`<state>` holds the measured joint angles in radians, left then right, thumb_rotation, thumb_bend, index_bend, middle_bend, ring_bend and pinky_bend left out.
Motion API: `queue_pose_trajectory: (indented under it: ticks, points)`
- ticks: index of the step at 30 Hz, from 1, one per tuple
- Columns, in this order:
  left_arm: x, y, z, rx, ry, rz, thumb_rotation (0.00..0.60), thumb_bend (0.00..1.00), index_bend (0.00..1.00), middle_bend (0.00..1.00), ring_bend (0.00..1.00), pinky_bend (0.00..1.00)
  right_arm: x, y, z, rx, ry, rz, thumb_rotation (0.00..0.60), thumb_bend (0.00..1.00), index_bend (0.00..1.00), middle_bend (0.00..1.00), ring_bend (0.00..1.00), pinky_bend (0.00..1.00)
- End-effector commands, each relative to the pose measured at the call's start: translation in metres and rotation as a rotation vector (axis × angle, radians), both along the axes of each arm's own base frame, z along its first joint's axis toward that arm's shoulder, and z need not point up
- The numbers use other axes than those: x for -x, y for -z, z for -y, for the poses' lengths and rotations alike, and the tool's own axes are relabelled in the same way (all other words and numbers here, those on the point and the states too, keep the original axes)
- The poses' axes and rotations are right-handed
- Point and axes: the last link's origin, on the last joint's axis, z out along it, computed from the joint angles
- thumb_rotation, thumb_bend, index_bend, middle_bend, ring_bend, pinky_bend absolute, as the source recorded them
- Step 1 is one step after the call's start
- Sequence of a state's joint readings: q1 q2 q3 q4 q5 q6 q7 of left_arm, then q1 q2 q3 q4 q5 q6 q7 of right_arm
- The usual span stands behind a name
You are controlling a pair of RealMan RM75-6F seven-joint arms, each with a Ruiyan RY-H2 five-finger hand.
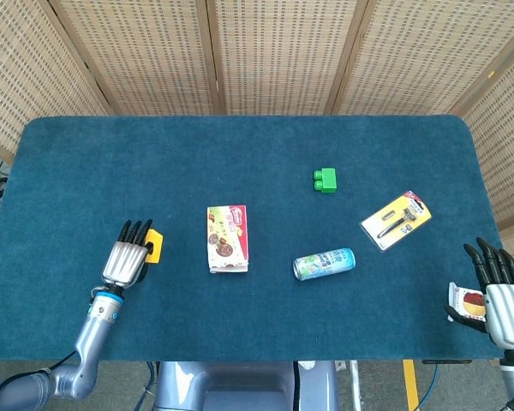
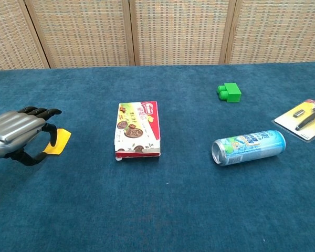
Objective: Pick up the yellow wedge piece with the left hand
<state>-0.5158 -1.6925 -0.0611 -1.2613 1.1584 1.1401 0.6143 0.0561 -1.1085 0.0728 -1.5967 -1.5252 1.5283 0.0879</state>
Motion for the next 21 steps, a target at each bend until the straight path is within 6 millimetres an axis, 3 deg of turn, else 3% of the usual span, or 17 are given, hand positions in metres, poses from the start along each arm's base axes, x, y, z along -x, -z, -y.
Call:
queue_pose_trajectory:
  ticks: [1, 21]
  points:
    - [0.0000, 0.0017, -0.0003, -0.003, 0.018, -0.020, 0.600, 0.42, 0.43, 0.00, 0.00, 0.00, -0.0009, -0.0004, -0.0008, 0.004, -0.009, 0.008, 0.600, 0.10, 0.00, 0.00, 0.00, 0.00]
    - [0.0062, 0.0112, -0.0047, -0.024, 0.020, -0.048, 0.600, 0.42, 0.44, 0.00, 0.00, 0.00, -0.0033, -0.0012, -0.0017, 0.003, -0.030, 0.033, 0.600, 0.10, 0.00, 0.00, 0.00, 0.00]
